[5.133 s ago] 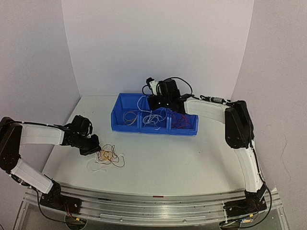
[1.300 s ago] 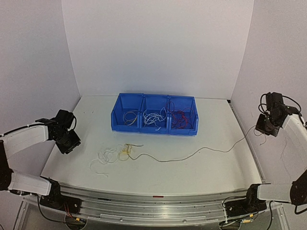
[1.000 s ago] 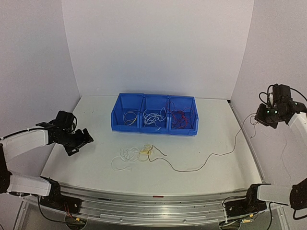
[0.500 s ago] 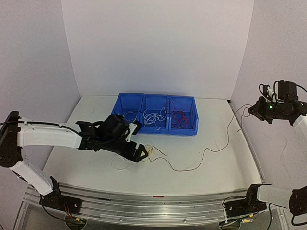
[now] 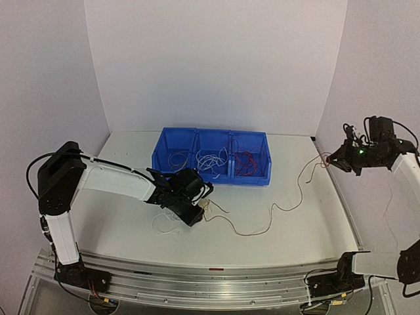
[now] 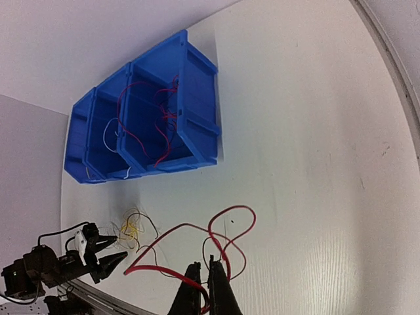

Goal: Untangle the cables

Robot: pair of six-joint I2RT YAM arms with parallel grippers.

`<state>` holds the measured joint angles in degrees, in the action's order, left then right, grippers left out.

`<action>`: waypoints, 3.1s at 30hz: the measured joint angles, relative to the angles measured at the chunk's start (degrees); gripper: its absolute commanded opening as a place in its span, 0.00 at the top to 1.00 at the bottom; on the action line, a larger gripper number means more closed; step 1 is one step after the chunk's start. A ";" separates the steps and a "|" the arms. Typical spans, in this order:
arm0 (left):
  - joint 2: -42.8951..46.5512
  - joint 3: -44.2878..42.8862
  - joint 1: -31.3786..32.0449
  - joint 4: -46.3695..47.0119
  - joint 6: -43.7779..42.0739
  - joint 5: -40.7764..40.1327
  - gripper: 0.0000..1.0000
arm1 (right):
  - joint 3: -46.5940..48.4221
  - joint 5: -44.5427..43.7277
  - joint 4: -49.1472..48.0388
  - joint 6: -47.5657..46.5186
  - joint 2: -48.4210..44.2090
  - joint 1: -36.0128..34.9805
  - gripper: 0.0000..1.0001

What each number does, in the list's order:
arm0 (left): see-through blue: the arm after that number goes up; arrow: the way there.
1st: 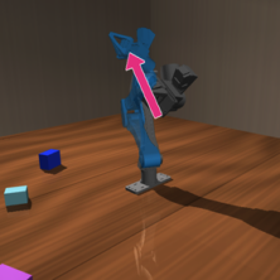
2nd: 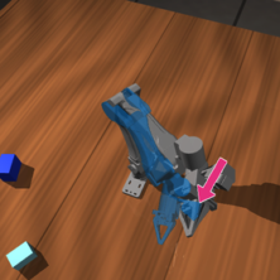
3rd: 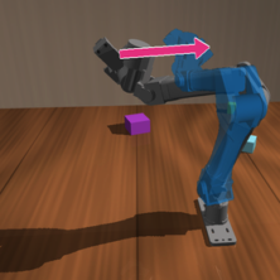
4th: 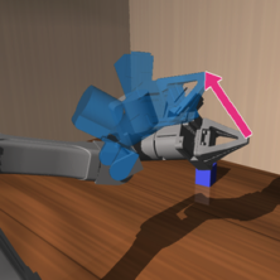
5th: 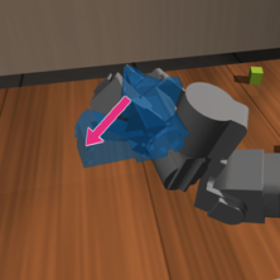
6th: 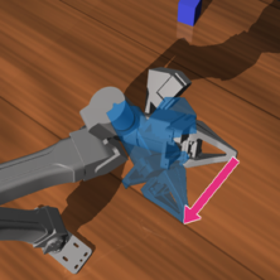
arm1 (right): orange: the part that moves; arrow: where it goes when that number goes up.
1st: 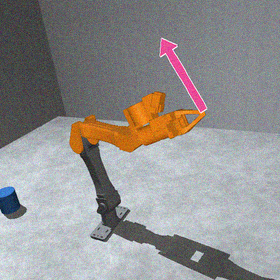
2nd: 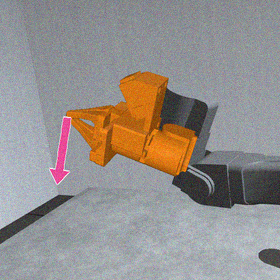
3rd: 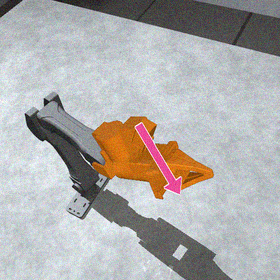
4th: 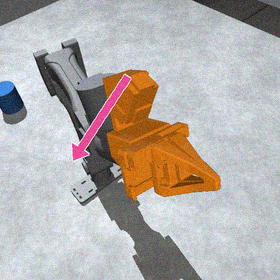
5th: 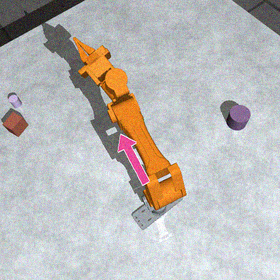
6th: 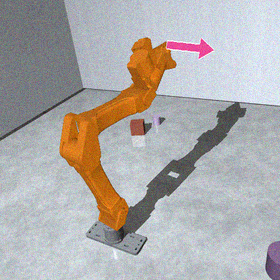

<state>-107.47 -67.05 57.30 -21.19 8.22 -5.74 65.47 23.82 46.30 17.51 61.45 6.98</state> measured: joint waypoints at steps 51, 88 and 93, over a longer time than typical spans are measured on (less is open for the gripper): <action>18.97 5.18 -2.32 3.71 11.83 10.28 1.00 | -6.01 -30.29 -43.26 -8.37 38.83 -60.66 1.00; 27.53 17.04 -14.93 0.29 28.71 -1.54 1.00 | -10.30 -40.58 -10.75 3.10 7.61 -30.27 1.00; 23.39 17.20 -14.91 2.34 28.97 2.19 1.00 | -10.16 -36.53 -10.12 3.11 16.07 -19.14 1.00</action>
<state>-84.08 -49.84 42.39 -18.85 37.19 -3.55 55.31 -12.71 36.18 20.62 77.52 -12.16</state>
